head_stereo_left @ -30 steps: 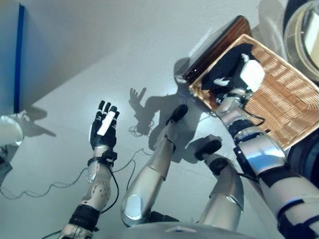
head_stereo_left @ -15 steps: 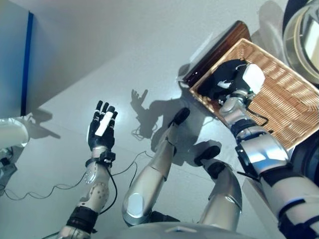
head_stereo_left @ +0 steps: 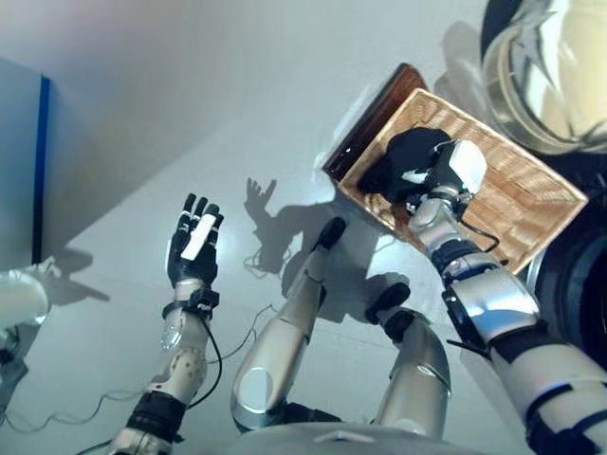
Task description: Pick up the clothes and place them into the washing machine
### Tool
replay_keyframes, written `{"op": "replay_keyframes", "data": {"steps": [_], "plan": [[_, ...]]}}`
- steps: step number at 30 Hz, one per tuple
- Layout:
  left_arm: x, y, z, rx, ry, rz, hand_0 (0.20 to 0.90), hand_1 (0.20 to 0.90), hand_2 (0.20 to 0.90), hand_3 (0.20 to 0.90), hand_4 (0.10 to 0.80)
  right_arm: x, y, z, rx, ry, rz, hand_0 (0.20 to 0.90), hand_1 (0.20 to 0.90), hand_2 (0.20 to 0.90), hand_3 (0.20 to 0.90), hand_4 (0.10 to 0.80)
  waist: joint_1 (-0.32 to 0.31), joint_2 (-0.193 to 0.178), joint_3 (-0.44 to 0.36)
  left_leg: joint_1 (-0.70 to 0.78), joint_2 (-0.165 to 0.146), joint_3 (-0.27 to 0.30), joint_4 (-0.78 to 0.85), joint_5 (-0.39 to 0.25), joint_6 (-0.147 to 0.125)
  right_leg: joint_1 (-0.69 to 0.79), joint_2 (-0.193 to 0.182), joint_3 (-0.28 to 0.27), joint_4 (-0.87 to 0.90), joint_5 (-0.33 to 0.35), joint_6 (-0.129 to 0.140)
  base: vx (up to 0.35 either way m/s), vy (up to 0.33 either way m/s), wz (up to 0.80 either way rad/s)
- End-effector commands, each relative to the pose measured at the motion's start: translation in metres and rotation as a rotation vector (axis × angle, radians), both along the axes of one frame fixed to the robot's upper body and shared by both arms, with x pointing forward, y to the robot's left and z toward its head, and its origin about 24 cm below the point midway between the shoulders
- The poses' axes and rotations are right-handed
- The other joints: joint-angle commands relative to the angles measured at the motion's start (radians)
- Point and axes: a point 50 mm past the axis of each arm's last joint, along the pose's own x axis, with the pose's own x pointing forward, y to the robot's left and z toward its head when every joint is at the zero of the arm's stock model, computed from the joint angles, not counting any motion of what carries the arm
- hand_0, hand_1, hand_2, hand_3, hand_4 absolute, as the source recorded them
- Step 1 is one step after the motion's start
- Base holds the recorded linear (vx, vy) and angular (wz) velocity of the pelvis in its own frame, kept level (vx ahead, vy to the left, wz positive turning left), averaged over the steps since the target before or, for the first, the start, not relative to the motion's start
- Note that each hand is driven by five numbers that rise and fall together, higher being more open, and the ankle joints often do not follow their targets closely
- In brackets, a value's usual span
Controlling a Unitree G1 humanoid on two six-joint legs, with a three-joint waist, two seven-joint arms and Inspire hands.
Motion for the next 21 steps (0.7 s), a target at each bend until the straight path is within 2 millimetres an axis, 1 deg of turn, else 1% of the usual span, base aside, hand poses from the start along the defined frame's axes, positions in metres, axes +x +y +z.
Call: {"op": "replay_keyframes", "data": {"steps": [1, 2, 3, 4, 5, 6, 7, 8, 9, 12, 13, 16, 18, 19, 21], "plan": [[-0.001, 0.007, 0.009, 0.01, -0.079, 0.053, 0.9, 0.9, 0.9, 0.9, 0.8, 0.003, -0.018, 0.031, 0.009, -0.16, -0.033, 0.2, 0.2, 0.2, 0.2, 0.3, -0.013, 0.009, 0.009, 0.097, 0.004, 0.044, -0.101, -0.039, -0.003, 0.055, 0.012, 0.003, -0.137, 0.086, 0.031, 0.022, 0.078, -0.49], [-0.002, 0.008, 0.007, 0.004, -0.073, 0.059, 0.9, 0.9, 0.9, 0.9, 0.8, 0.003, -0.019, 0.031, 0.022, -0.168, -0.033, 0.2, 0.2, 0.2, 0.2, 0.3, -0.021, 0.007, 0.009, 0.115, 0.009, 0.056, -0.103, -0.042, -0.001, 0.072, 0.016, 0.012, -0.153, 0.095, 0.032, -0.054, 0.115, -0.49], [-0.001, 0.009, 0.005, -0.005, -0.068, 0.067, 0.9, 0.9, 0.9, 0.9, 0.8, 0.002, -0.019, 0.031, 0.04, -0.183, -0.026, 0.2, 0.2, 0.2, 0.2, 0.3, -0.031, 0.009, 0.009, 0.133, 0.019, 0.074, -0.101, -0.03, 0.005, 0.091, 0.028, 0.022, -0.187, 0.133, 0.026, -0.054, 0.115, -0.46], [-0.001, 0.009, 0.005, -0.005, -0.067, 0.067, 0.9, 0.9, 0.9, 0.9, 0.8, 0.002, -0.019, 0.031, 0.04, -0.182, -0.026, 0.2, 0.2, 0.2, 0.2, 0.3, -0.031, 0.01, 0.009, 0.134, 0.02, 0.075, -0.101, -0.03, 0.006, 0.093, 0.029, 0.022, -0.188, 0.134, 0.026, -0.033, 0.12, -0.45], [-0.002, 0.01, 0.002, -0.01, -0.054, 0.073, 0.9, 0.9, 0.9, 0.9, 0.8, 0.002, -0.018, 0.031, 0.061, -0.194, -0.02, 0.2, 0.2, 0.2, 0.2, 0.3, -0.047, 0.004, 0.009, 0.166, 0.024, 0.094, -0.102, -0.039, 0.011, 0.121, 0.032, 0.04, -0.207, 0.142, 0.03, 0.03, 0.036, -0.37], [-0.002, 0.01, 0.002, -0.01, -0.054, 0.073, 0.9, 0.9, 0.9, 0.9, 0.8, 0.002, -0.018, 0.031, 0.061, -0.193, -0.02, 0.2, 0.2, 0.2, 0.2, 0.3, -0.046, 0.004, 0.009, 0.167, 0.024, 0.094, -0.103, -0.039, 0.011, 0.122, 0.033, 0.04, -0.208, 0.143, 0.03, 0.068, 0.083, -0.45], [-0.004, 0.012, -0.005, -0.025, -0.026, 0.097, 0.9, 0.9, 0.9, 0.9, 0.8, 0.002, -0.012, 0.03, 0.106, -0.225, 0.004, 0.2, 0.2, 0.2, 0.2, 0.3, -0.068, -0.007, 0.009, 0.198, 0.031, 0.115, -0.103, -0.049, 0.015, 0.148, 0.041, 0.066, -0.231, 0.152, 0.032, 0.064, 0.079, -0.41], [-0.005, 0.013, -0.008, -0.026, -0.011, 0.105, 0.9, 0.9, 0.9, 0.9, 0.8, 0.001, -0.009, 0.027, 0.124, -0.237, 0.018, 0.2, 0.2, 0.2, 0.2, 0.3, -0.079, -0.013, 0.006, 0.217, 0.037, 0.131, -0.105, -0.057, 0.019, 0.161, 0.047, 0.08, -0.244, 0.157, 0.034, 0.063, 0.079, -0.42], [-0.005, 0.013, -0.008, -0.026, -0.011, 0.105, 0.9, 0.9, 0.9, 0.9, 0.8, 0.001, -0.009, 0.027, 0.124, -0.237, 0.018, 0.2, 0.2, 0.2, 0.2, 0.3, -0.078, -0.013, 0.007, 0.218, 0.037, 0.132, -0.106, -0.057, 0.019, 0.163, 0.047, 0.081, -0.245, 0.157, 0.034, 0.051, 0.054, -0.48], [-0.01, 0.015, -0.019, -0.04, 0.029, 0.122, 0.9, 0.9, 0.9, 0.9, 0.8, -0.003, -0.004, 0.017, 0.152, -0.243, 0.049, 0.2, 0.2, 0.2, 0.2, 0.3, -0.098, -0.024, -0.011, 0.244, 0.043, 0.16, -0.1, -0.072, 0.024, 0.182, 0.053, 0.101, -0.27, 0.167, 0.037, 0.081, 0.03, -0.43], [-0.014, 0.014, -0.024, -0.056, 0.052, 0.135, 0.9, 0.9, 0.9, 0.9, 0.8, -0.007, -0.003, 0.013, 0.192, -0.262, 0.057, 0.2, 0.2, 0.2, 0.2, 0.3, -0.114, -0.025, -0.026, 0.263, 0.047, 0.174, -0.107, -0.08, 0.025, 0.198, 0.054, 0.113, -0.291, 0.176, 0.041, 0.117, 0.033, -0.35], [-0.016, 0.015, -0.03, -0.064, 0.079, 0.145, 0.9, 0.9, 0.9, 0.9, 0.8, -0.011, -0.003, 0.01, 0.218, -0.288, 0.061, 0.2, 0.2, 0.2, 0.2, 0.3, -0.127, -0.023, -0.045, 0.277, 0.053, 0.184, -0.121, -0.081, 0.024, 0.214, 0.059, 0.119, -0.322, 0.19, 0.045, 0.097, 0.016, -0.23], [-0.02, 0.014, -0.039, -0.066, 0.118, 0.153, 0.9, 0.9, 0.9, 0.9, 0.8, -0.022, -0.004, -0.004, 0.238, -0.298, 0.067, 0.2, 0.2, 0.2, 0.2, 0.3, -0.15, -0.021, -0.07, 0.312, 0.061, 0.205, -0.151, -0.085, 0.02, 0.247, 0.06, 0.128, -0.368, 0.204, 0.054, 0.144, 0.016, -0.22], [-0.022, 0.014, -0.043, -0.064, 0.137, 0.156, 0.9, 0.9, 0.9, 0.9, 0.8, -0.025, -0.004, -0.005, 0.232, -0.302, 0.076, 0.2, 0.2, 0.2, 0.2, 0.3, -0.157, -0.021, -0.081, 0.322, 0.064, 0.212, -0.163, -0.085, 0.018, 0.258, 0.063, 0.134, -0.385, 0.21, 0.057, 0.119, 0.009, -0.15], [-0.022, 0.013, -0.044, -0.064, 0.142, 0.157, 0.9, 0.9, 0.9, 0.9, 0.8, -0.027, -0.005, -0.006, 0.221, -0.302, 0.082, 0.2, 0.2, 0.2, 0.2, 0.3, -0.16, -0.018, -0.093, 0.325, 0.067, 0.218, -0.171, -0.083, 0.017, 0.263, 0.067, 0.139, -0.403, 0.22, 0.059, 0.072, 0.006, -0.16]]}}
